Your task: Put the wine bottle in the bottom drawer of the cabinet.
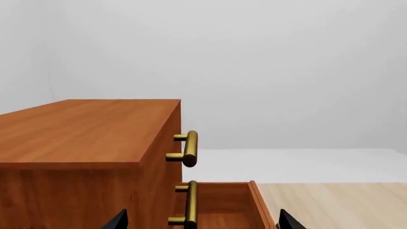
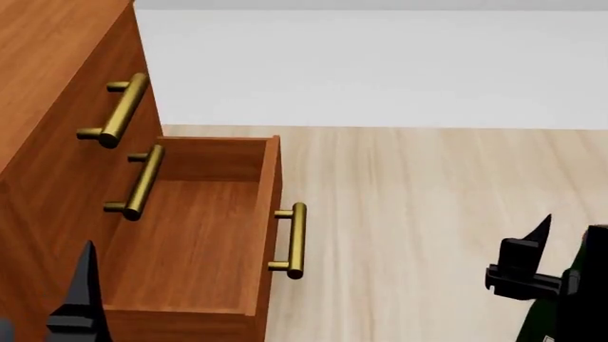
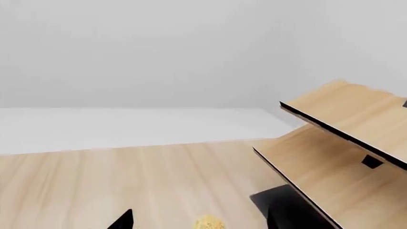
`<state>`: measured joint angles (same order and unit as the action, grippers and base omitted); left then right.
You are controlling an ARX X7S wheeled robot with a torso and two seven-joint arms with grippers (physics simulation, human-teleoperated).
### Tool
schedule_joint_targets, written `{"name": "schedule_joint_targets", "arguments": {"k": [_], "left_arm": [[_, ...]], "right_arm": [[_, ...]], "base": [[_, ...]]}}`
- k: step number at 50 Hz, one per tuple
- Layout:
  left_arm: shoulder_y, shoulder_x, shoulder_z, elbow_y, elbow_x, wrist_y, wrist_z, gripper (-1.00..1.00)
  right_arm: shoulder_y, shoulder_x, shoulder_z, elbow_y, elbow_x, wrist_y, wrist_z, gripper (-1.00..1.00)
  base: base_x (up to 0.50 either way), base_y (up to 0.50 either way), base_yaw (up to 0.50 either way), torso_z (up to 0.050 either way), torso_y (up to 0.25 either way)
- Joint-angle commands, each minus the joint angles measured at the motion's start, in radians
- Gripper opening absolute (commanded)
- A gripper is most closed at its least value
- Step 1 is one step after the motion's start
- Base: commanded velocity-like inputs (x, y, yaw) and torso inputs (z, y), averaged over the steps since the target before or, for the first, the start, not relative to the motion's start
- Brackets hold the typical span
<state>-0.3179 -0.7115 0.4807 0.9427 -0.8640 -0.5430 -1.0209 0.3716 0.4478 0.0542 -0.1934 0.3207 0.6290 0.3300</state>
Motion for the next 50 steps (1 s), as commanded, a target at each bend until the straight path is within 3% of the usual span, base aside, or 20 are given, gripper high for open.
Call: {"name": "schedule_joint_targets", "arguments": {"k": [1,26,50], "left_arm": [[0.000,-0.002,0.003,-0.014,-0.001,0.004,0.006,1.00],[0.021,-0.010,0.003,-0.026,0.007,0.027,0.009,1.00],[0.026,-0.017,0.002,-0.031,0.005,0.043,0.015,1.00]], "right_arm": [[0.006,-0.002,-0.010,0.041,0.001,0.006,-0.005,1.00],[-0.026,-0.011,0.000,0.113,0.001,-0.047,-0.012,1.00],[0.049,-0.012,-0.024,0.246,-0.022,-0.062,-0.016,1.00]], "base": [[0.00,0.00,0.00,0.000,0.000],[0.00,0.00,0.00,0.000,0.000],[0.00,0.00,0.00,0.000,0.000]]}}
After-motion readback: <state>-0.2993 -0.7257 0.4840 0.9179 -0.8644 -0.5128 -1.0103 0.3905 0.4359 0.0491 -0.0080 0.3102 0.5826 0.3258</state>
